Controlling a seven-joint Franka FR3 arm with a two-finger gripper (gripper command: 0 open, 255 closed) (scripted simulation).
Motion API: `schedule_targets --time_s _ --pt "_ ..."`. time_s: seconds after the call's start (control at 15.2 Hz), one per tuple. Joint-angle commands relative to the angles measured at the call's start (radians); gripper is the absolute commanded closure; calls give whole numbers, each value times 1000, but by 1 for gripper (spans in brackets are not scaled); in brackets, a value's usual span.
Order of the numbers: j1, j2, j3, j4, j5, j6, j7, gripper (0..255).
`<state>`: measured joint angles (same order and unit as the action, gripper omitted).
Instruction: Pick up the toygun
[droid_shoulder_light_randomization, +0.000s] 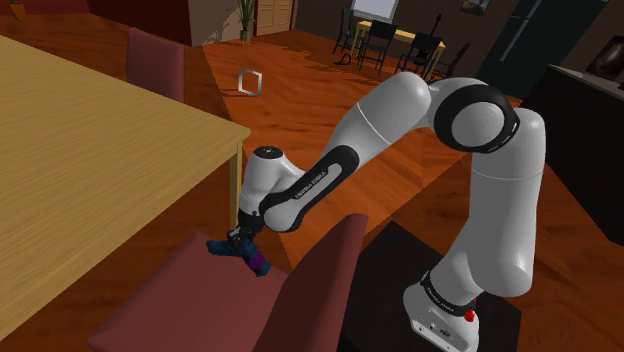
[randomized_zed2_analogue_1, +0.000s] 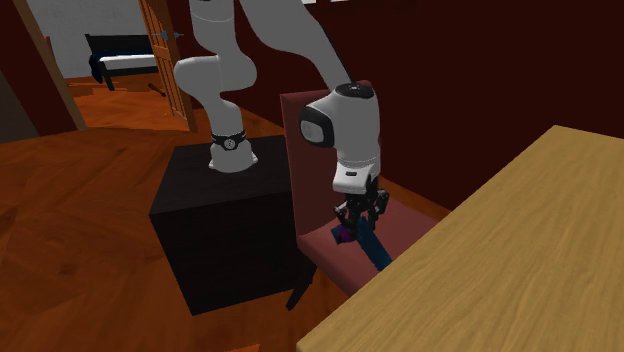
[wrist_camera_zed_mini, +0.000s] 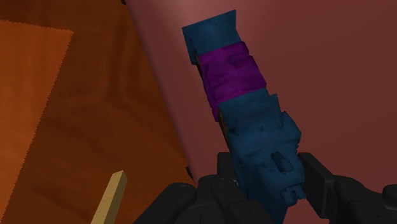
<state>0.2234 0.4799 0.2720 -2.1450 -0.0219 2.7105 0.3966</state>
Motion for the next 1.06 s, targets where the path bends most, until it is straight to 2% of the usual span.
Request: schedule_targets --time_s 0.0,0.99 --pt "-4 -18 5 -4 5 -15 -2 255" --pt "-34 -165 41 -4 53 -158 -21 255"
